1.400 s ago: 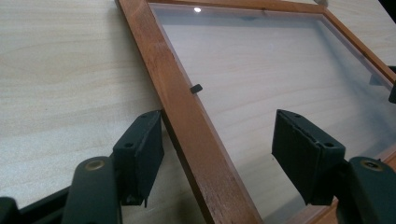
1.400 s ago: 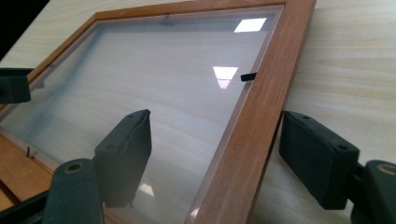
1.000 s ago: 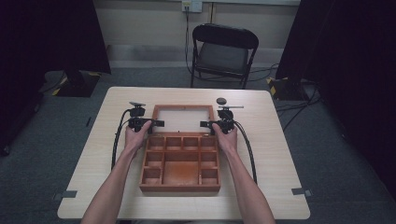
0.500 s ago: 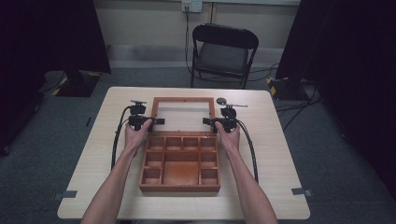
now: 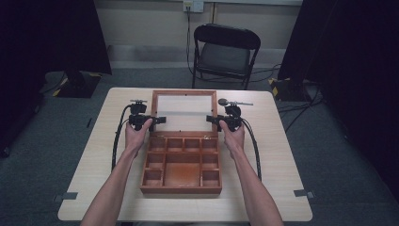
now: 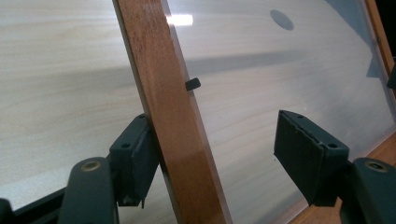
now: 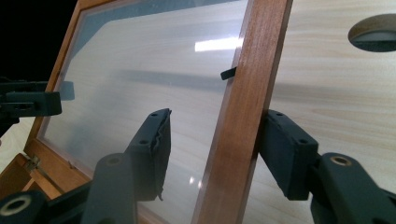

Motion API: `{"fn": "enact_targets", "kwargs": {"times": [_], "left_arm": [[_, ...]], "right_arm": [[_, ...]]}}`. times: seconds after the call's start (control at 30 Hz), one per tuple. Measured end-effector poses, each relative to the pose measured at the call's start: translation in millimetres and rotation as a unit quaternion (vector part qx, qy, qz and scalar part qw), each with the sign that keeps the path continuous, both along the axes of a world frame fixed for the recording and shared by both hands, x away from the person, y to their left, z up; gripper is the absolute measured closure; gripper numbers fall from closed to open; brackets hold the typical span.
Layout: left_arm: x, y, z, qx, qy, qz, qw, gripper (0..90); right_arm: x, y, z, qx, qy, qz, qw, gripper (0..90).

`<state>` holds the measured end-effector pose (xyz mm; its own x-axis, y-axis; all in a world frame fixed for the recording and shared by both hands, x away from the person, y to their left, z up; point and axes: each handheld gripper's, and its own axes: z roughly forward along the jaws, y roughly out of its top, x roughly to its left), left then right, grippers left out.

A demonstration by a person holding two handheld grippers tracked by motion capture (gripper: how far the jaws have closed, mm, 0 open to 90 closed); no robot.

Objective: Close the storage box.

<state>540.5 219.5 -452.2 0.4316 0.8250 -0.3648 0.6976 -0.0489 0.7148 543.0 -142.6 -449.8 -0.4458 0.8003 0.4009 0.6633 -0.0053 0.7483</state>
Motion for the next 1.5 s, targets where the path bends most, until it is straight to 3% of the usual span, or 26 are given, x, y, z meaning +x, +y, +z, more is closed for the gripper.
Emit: {"fn": "enact_targets", "kwargs": {"times": [0.83, 1.1, 1.5], "left_arm": [[-24.3, 2.2, 45.6, 0.013, -0.063, -0.018, 0.9977, 34.0], [-32.6, 2.2, 53.5, 0.012, -0.074, -0.023, 0.9969, 33.5], [-38.9, 3.8, 64.2, 0.006, -0.093, -0.025, 0.9953, 33.2]], "right_arm": [[-21.5, -0.5, 42.0, -0.006, -0.049, 0.029, 0.9983, 46.2], [-28.6, 0.5, 48.0, -0.02, -0.056, 0.036, 0.9976, 46.1], [-33.0, 2.9, 53.9, -0.016, -0.067, 0.045, 0.9966, 42.8]]}}
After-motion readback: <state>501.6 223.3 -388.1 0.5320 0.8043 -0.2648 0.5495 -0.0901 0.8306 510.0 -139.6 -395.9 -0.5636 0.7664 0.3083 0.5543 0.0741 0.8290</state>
